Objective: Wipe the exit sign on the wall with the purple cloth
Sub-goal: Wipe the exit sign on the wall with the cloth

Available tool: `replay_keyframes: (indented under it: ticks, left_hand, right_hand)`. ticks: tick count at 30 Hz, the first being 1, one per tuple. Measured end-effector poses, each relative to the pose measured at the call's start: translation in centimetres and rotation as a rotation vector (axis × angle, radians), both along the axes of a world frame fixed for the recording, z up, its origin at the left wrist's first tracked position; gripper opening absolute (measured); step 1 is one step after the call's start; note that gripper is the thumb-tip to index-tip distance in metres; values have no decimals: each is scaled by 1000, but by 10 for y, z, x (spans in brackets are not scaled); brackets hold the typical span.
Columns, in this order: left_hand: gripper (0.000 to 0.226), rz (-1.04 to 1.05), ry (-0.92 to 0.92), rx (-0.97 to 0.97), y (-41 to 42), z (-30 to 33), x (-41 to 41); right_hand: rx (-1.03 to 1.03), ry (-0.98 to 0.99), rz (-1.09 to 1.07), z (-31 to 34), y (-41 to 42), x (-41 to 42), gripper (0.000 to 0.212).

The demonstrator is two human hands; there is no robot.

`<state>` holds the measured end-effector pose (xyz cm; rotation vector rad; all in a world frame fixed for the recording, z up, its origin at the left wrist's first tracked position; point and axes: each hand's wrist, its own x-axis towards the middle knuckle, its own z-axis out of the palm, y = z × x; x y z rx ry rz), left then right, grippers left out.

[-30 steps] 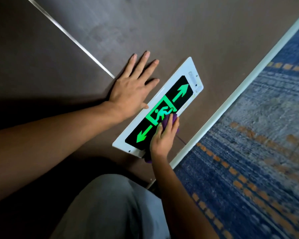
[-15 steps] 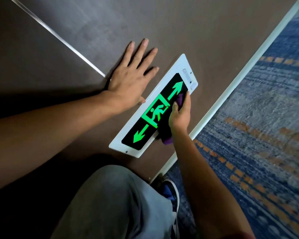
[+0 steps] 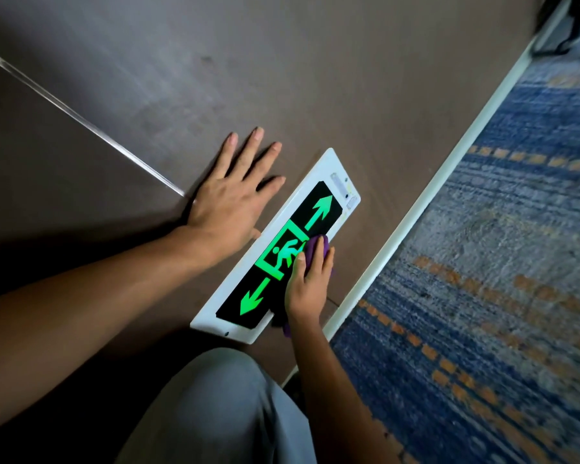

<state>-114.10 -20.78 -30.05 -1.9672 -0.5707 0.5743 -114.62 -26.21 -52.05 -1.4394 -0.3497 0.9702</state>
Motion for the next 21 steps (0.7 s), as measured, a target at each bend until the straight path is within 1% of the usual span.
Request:
replay_keyframes:
  ticks: [3, 6, 11, 13, 16, 18, 19, 21]
  left_hand:
    - [101, -7, -2, 11, 1, -1, -1]
    - [101, -16, -6, -7, 1, 0, -2]
    - [100, -11, -22, -22, 3, -1, -2]
    - [98, -11, -21, -19, 3, -3, -2]
    - [95, -13, -22, -27, 5, -4, -3]
    - [92, -16, -25, -37, 4, -3, -3]
    - [91, -14, -30, -39, 4, -3, -3]
    - [83, -9, -46, -48, 3, -3, -3]
  right_hand:
    - [21, -16, 0, 2, 9, 13, 56]
    - [29, -26, -4, 4, 24, 46, 56]
    - [24, -117, -41, 12, 49, 100, 55]
    - [53, -172, -52, 17, 57, 114, 54]
    - [122, -200, -134, 30, 62, 124, 59]
    - [170, -121, -208, 42, 62, 128, 66]
    - [198, -86, -243, 49, 61, 130, 66]
    - [255, -129, -305, 69, 61, 133, 56]
